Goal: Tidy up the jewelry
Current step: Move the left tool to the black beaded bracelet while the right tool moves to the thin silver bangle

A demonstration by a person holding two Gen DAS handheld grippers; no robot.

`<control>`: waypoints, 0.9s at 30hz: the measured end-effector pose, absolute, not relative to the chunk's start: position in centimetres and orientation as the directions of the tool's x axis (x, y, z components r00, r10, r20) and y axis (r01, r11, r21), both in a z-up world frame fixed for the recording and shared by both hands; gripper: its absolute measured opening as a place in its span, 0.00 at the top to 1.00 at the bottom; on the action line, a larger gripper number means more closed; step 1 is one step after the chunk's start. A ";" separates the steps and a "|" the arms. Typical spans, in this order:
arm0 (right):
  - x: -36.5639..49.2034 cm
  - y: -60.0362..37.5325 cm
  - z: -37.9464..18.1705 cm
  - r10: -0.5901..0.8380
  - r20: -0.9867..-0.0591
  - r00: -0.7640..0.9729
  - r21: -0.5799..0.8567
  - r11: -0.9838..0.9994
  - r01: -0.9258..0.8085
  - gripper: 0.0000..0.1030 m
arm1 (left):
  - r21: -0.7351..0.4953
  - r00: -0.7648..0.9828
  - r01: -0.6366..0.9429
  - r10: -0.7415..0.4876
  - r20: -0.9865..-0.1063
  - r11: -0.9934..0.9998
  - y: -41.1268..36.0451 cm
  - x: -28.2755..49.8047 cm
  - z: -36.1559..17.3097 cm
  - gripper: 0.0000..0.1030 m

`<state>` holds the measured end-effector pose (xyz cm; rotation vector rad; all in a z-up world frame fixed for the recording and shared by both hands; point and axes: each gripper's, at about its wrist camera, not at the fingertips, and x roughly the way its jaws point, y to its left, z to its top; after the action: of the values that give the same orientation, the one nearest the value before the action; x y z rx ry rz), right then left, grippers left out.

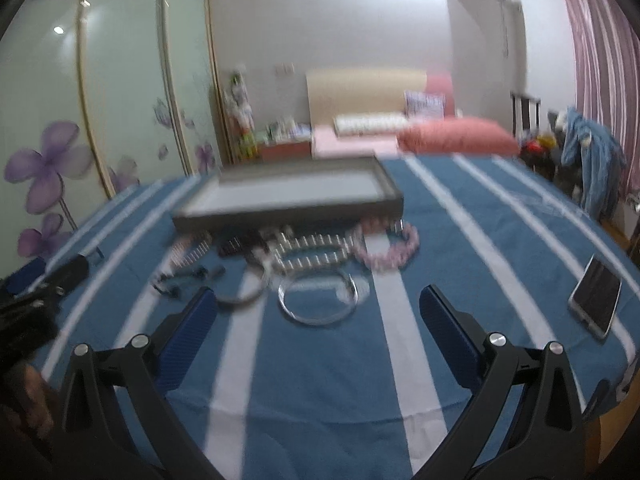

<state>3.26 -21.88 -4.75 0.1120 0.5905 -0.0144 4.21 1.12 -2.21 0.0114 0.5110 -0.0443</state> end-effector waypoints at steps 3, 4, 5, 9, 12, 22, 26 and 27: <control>5.3 -22.3 -6.8 0.023 -0.658 0.753 0.116 0.991 0.071 0.06 | 0.005 0.820 0.075 -0.059 -0.569 0.997 1.3 5.7 -2.9 0.02; 5.9 -22.4 -7.5 0.033 -0.689 0.724 0.127 0.989 0.076 0.13 | -0.006 0.796 0.094 -0.079 -0.600 0.996 1.4 6.2 -3.2 0.02; 6.5 -22.6 -8.1 0.042 -0.717 0.696 0.136 0.987 0.081 0.18 | -0.018 0.779 0.110 -0.097 -0.619 0.994 1.5 6.8 -3.5 0.02; 8.1 -22.2 -9.3 0.017 -0.766 0.643 0.097 0.991 0.089 0.23 | -0.028 0.727 0.144 -0.124 -0.676 0.989 1.5 8.2 -4.4 0.02; 9.1 -21.4 -9.7 0.015 -0.788 0.615 0.080 0.994 0.079 0.23 | 0.013 0.713 0.150 -0.099 -0.694 0.989 1.1 8.9 -4.8 0.02; 10.5 -19.3 -9.1 -0.004 -0.792 0.611 0.018 0.999 0.029 0.36 | 0.036 0.677 0.176 -0.094 -0.730 0.984 0.5 11.7 -5.1 0.02; 10.3 -19.5 -8.8 0.005 -0.785 0.619 0.018 1.000 0.014 0.36 | 0.024 0.675 0.163 -0.094 -0.731 0.986 1.1 12.6 -5.1 0.04; 10.2 -19.4 -8.7 0.005 -0.784 0.621 0.018 1.000 0.014 0.36 | 0.019 0.671 0.161 -0.095 -0.735 0.987 1.2 12.9 -5.2 0.07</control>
<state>10.21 -19.42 -8.70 0.0226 0.9011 -0.0047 12.87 1.22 -5.20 0.0850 0.8230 -0.1442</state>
